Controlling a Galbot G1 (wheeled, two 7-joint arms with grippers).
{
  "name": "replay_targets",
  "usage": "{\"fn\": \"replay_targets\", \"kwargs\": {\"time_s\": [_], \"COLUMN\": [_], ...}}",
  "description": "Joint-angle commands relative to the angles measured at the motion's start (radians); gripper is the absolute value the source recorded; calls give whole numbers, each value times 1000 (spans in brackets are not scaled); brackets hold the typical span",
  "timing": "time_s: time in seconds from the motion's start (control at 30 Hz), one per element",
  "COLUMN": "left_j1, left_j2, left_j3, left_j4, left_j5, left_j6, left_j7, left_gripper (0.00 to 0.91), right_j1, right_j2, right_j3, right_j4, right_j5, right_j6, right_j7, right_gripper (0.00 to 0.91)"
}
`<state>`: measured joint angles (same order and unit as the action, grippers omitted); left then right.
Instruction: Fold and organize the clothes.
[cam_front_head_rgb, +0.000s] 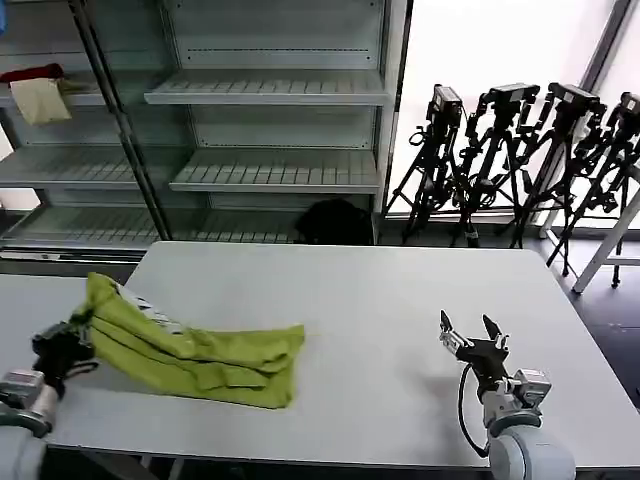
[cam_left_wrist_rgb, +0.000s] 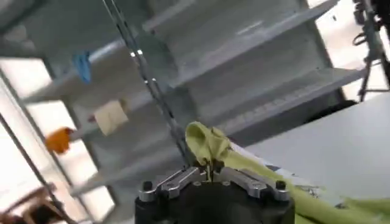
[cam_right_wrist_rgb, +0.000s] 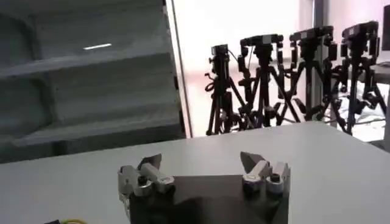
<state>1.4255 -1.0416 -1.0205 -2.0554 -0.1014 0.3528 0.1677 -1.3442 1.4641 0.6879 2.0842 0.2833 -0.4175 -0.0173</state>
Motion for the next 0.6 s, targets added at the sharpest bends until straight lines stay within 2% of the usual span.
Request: {"fn": "replay_targets", "kwargs": {"time_s": [0.03, 0.2, 0.3, 0.43, 0.6], "left_j1": [-21, 57, 87, 104, 95], "left_j2": [101, -38, -115, -161, -182], "left_j3": [-57, 137, 249, 334, 411], "left_j4": [-129, -195, -180, -159, -135], "left_j5": [133, 241, 347, 415, 454], "left_j6": [9, -19, -70, -97, -107], "left_j7": [64, 57, 45, 31, 17], "left_gripper": [0, 0, 0, 0, 0], "right_j1": [-12, -27, -30, -30, -28], "right_j2": [-1, -7, -8, -5, 3], "right_j3": [10, 28, 35, 37, 29], "right_j4": [-13, -17, -19, -22, -26], "right_j5": [2, 4, 5, 4, 2], "right_j6": [7, 12, 12, 12, 13], "right_j7": [-2, -1, -1, -1, -1], "right_gripper": [907, 907, 907, 907, 907]}}
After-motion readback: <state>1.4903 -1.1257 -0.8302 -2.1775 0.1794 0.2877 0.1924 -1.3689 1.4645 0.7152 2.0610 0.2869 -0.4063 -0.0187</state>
